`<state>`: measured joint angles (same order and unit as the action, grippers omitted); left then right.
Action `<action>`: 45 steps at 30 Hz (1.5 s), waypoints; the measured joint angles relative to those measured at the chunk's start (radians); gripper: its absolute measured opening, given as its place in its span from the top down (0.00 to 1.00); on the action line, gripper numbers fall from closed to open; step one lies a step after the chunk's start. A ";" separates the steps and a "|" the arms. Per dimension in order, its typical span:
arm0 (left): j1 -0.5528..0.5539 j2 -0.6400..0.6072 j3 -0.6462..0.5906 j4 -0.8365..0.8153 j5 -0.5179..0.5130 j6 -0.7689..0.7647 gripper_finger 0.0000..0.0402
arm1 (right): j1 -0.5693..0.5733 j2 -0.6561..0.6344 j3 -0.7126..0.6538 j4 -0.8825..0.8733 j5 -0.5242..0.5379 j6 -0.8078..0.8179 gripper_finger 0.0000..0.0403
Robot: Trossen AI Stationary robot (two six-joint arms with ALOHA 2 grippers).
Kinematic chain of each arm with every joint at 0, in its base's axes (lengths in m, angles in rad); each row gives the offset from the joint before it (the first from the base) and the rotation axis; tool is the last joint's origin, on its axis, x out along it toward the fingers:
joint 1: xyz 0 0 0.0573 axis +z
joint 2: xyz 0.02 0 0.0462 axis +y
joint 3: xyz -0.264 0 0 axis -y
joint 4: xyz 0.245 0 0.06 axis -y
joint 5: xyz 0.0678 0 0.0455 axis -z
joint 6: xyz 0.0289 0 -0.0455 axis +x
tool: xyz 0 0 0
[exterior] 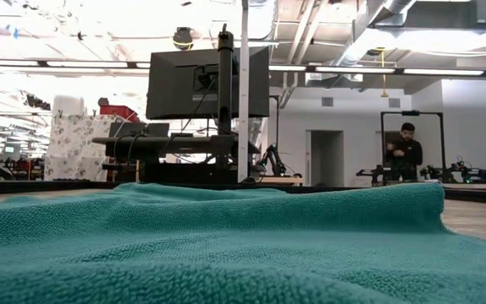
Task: Roll towel
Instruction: Fold the blue towel
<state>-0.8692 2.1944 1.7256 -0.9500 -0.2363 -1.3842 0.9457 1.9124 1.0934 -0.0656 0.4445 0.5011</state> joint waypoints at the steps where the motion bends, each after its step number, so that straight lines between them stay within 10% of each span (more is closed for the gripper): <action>1: 0.000 0.000 0.000 -0.001 0.000 0.000 0.63 | 0.001 0.020 0.022 0.013 0.001 -0.018 0.38; 24: -0.038 0.000 0.128 0.053 0.026 0.118 0.63 | -0.005 0.170 0.088 0.118 0.003 -0.274 0.38; 45: -0.149 0.109 0.145 0.174 0.009 -0.077 0.63 | -0.029 0.166 0.052 0.132 -0.026 -0.298 0.38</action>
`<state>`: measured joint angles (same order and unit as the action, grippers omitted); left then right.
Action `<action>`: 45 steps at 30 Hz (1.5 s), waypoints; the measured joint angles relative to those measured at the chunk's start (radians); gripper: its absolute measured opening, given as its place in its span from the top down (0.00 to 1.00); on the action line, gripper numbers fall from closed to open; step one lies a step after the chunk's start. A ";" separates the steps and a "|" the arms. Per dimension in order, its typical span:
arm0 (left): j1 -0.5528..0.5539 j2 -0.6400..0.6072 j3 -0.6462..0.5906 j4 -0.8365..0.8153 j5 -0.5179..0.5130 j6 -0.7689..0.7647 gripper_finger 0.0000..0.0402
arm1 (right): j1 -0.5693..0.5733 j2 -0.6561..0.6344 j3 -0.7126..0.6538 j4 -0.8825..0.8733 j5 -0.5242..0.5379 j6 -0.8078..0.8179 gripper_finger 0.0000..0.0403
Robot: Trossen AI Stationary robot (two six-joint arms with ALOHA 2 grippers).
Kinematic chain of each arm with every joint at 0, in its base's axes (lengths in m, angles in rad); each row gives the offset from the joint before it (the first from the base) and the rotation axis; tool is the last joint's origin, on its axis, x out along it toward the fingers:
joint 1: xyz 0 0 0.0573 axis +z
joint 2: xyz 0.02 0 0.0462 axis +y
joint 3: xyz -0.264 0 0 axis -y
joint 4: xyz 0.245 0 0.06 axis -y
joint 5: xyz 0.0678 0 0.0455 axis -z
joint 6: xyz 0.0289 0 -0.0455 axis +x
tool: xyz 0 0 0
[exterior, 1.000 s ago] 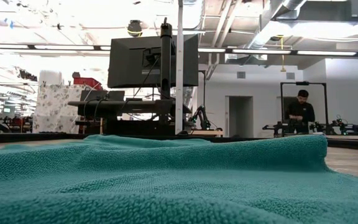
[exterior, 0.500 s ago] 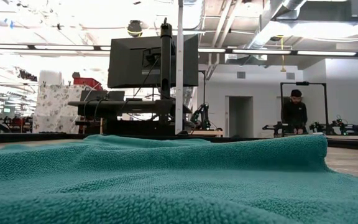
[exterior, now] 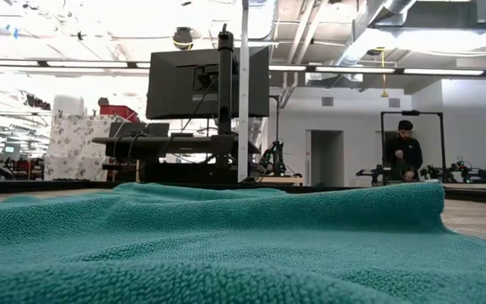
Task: Roll towel
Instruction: Fold the blue towel
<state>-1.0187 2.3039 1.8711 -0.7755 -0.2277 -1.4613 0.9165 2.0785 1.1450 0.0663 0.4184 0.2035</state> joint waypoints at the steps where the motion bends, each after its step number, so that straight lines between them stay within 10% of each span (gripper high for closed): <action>1: -0.005 0.003 0.001 0.028 -0.001 -0.025 0.63 | 0.000 0.000 0.000 0.000 0.000 0.000 0.38; 8: -0.008 0.022 0.001 0.195 0.029 -0.215 0.63 | -0.005 0.002 -0.002 -0.001 -0.004 0.114 0.38; 14: -0.140 0.019 0.001 0.084 -0.265 -0.732 0.63 | 0.004 0.003 -0.002 -0.002 0.011 0.275 0.38; 28: -0.164 0.020 -0.001 -0.245 -0.015 -0.544 0.63 | 0.005 0.003 -0.002 -0.002 0.008 0.292 0.38; 45: -0.148 0.086 -0.005 -0.262 -0.014 -0.520 0.63 | -0.002 0.003 -0.002 -0.004 0.000 0.268 0.38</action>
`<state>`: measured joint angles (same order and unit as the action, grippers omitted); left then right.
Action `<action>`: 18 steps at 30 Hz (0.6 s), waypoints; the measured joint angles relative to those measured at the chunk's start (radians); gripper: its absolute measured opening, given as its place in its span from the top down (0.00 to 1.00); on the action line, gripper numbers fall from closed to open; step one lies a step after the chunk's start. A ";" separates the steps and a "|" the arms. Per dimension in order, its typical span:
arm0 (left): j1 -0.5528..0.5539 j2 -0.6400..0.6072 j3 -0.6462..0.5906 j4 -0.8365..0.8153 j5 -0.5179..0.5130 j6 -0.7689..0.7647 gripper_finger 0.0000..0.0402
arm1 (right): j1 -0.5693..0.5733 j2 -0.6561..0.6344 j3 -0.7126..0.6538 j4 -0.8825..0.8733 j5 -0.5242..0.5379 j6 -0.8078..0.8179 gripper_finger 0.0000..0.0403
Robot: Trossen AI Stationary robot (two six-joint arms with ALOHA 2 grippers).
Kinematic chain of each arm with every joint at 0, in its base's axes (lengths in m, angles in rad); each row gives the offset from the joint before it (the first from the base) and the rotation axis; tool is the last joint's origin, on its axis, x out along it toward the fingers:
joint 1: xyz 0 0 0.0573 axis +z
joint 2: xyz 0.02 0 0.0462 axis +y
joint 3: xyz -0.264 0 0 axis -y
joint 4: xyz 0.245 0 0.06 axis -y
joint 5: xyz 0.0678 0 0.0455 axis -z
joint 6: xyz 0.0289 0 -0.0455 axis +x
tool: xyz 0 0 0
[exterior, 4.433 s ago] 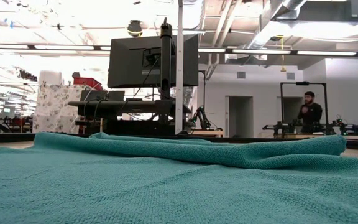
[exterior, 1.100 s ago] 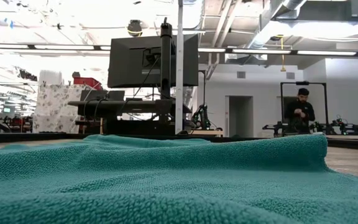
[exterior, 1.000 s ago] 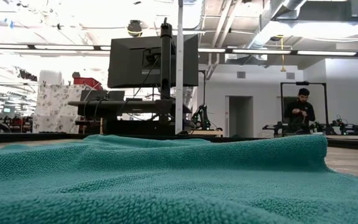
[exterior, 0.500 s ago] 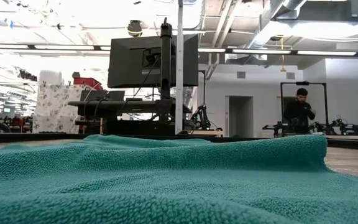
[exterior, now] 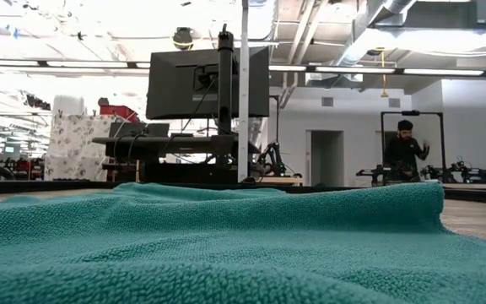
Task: Roll towel
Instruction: Fold the blue towel
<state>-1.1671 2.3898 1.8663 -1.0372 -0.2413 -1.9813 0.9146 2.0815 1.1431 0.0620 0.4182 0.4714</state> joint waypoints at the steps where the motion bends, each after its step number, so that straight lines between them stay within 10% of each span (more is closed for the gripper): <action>1: 0.000 -0.001 0.001 -0.008 0.001 -0.009 0.63 | 0.000 0.000 0.000 0.000 0.000 0.000 0.38; 9: -0.005 0.026 -0.004 0.078 -0.175 0.079 0.63 | -0.001 0.001 -0.001 0.004 0.021 0.001 0.38; 18: 0.028 0.063 0.001 0.054 -0.074 0.036 0.63 | -0.006 0.002 -0.002 0.016 0.037 0.052 0.38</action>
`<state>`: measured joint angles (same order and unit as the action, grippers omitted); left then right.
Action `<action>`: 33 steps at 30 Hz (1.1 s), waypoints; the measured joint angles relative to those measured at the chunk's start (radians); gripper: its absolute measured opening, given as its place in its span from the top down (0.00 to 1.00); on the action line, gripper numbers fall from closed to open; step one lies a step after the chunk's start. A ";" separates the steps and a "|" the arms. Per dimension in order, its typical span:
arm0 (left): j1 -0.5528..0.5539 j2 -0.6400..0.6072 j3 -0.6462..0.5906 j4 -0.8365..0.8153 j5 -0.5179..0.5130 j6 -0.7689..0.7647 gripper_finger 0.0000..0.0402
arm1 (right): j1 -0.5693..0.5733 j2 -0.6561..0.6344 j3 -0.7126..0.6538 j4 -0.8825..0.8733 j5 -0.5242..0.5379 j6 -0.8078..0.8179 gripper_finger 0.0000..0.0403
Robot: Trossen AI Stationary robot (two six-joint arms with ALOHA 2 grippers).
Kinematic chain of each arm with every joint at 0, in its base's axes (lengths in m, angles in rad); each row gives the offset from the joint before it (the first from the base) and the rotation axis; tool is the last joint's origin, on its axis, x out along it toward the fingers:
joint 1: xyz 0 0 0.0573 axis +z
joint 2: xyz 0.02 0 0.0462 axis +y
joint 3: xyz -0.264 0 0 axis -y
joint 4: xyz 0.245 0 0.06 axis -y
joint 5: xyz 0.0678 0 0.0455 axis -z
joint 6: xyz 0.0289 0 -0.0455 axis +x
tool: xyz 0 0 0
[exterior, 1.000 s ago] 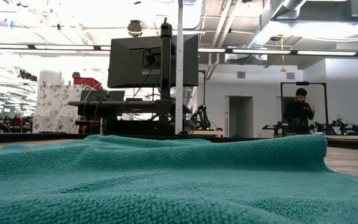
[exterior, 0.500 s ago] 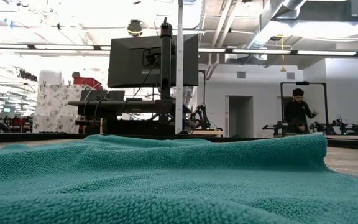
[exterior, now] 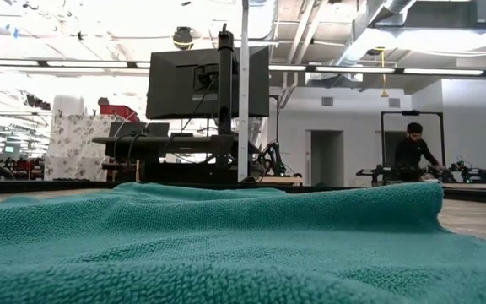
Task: Roll towel
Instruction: Fold the blue towel
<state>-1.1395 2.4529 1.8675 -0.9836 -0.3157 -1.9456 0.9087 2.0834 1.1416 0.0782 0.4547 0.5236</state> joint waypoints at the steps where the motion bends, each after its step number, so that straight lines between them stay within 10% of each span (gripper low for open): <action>1: 0.000 0.000 0.000 0.001 -0.001 0.000 0.63 | 0.000 0.000 0.000 0.000 0.000 0.000 0.38; 17: -0.025 0.002 0.009 -0.078 0.025 -0.202 0.75 | -0.013 0.000 0.000 0.006 -0.001 0.003 0.38; 33: 0.032 -0.001 0.001 0.019 -0.143 0.125 0.95 | -0.014 0.000 0.001 0.002 -0.004 0.000 0.38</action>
<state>-1.1078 2.4517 1.8687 -0.9648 -0.4586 -1.8202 0.8944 2.0830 1.1423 0.0798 0.4510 0.5240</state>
